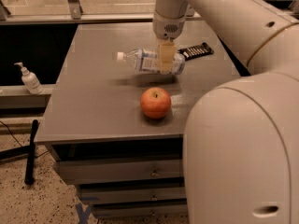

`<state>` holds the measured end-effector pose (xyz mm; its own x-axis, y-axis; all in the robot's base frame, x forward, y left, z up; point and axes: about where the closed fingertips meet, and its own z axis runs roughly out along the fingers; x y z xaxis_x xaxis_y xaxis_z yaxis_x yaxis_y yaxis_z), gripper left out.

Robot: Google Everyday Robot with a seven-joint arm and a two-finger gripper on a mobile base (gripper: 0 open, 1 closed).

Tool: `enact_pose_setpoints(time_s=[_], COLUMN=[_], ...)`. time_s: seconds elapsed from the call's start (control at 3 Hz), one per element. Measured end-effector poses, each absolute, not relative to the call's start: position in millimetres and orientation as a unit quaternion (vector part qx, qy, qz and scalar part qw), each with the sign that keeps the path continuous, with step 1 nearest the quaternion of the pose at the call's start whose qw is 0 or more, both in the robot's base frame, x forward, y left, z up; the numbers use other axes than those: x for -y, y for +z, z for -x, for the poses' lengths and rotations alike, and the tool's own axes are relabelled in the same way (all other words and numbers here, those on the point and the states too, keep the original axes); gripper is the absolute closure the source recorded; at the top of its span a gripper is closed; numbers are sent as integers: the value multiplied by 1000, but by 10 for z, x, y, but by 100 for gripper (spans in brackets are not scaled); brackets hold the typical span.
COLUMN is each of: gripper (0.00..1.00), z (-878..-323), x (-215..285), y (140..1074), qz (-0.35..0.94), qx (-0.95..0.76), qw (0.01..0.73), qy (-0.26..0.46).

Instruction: Knock blue plastic bottle over

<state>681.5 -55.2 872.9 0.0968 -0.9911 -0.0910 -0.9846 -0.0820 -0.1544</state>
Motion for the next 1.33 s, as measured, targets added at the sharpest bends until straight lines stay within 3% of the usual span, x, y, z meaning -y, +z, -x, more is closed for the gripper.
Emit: enact_pose_setpoints(time_s=[0.33,1.33], gripper=[82,12], z=[-6800,-6840], x=[471,263], y=[8628,8504], qz=[738,693], qx=[-672,-717], qw=[58,79], qy=[-21,9])
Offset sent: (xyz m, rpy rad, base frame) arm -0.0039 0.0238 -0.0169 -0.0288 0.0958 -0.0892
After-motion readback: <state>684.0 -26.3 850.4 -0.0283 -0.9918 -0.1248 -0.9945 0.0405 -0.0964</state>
